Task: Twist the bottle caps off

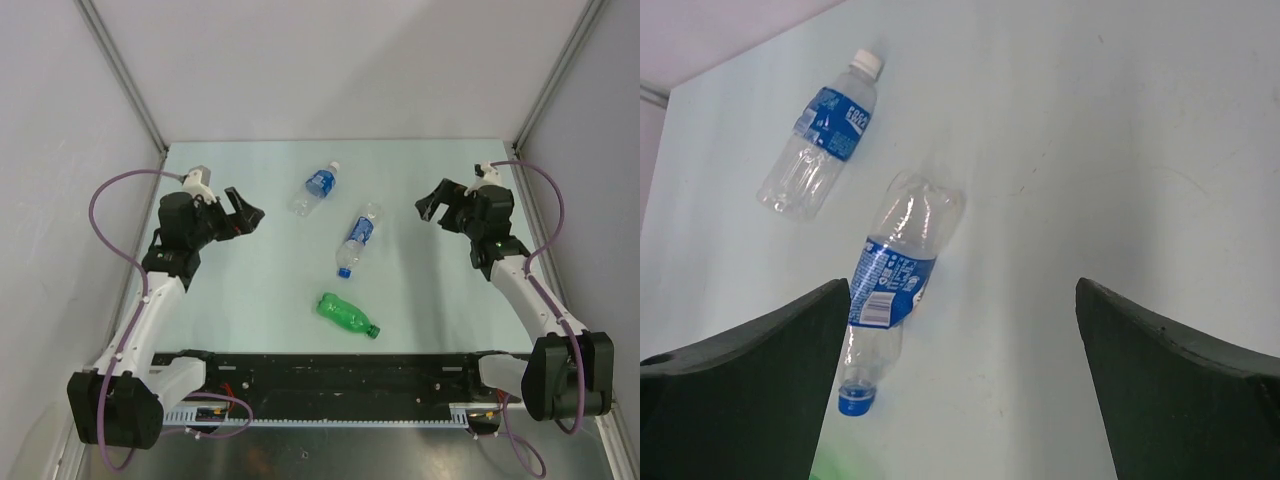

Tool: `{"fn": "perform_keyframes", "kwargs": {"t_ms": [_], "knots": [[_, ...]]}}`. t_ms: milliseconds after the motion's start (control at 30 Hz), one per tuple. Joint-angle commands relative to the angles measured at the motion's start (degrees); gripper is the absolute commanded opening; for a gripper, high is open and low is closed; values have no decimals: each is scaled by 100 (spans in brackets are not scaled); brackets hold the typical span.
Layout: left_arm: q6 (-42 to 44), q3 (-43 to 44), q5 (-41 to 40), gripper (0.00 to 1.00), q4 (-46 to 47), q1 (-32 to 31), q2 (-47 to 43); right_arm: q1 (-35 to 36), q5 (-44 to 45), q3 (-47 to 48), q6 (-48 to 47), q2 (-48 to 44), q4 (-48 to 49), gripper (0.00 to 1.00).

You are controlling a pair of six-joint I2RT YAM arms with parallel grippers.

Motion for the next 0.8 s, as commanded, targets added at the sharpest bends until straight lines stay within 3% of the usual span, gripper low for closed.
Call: {"fn": "perform_keyframes", "kwargs": {"t_ms": [0,167,433,767], "knots": [[-126,86,59,99,-17,69,-152,48,-245,243,-89,-154,7,99],[288,406,386,99,0,69,218,50,-373,243,-105,-106,63,99],[586,1687,365,99,-45,-144,1840,40,-504,385,-131,149,37,99],[2079,5264,-1141,99,-1723,-1388,4967,-22,-700,431,-109,454,18,99]]}}
